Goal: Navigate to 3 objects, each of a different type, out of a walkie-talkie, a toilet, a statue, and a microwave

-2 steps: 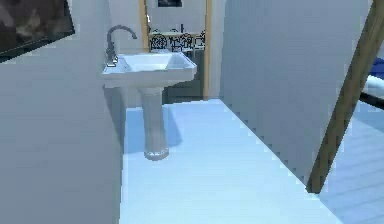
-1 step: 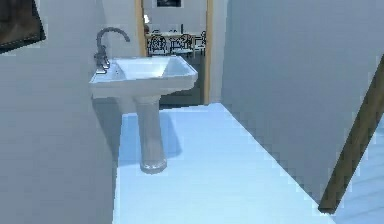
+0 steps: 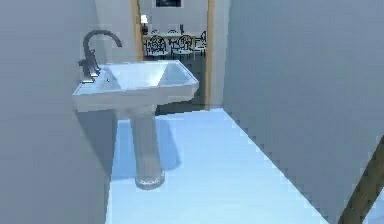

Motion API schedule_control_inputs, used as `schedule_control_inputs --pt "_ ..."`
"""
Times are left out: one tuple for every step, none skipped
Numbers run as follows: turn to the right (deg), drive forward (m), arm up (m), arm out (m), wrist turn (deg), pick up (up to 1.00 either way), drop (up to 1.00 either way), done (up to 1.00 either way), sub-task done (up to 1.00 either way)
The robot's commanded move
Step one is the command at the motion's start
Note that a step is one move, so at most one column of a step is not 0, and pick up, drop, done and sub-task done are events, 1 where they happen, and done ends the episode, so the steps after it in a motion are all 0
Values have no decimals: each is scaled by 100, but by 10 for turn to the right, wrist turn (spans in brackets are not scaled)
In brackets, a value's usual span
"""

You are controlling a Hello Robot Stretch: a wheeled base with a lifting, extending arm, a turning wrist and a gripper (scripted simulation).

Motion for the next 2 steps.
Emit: schedule_control_inputs --pt "240 0 0 0 0 0 0 0 0" --pt "0 100 0 0 0 0 0 0 0"
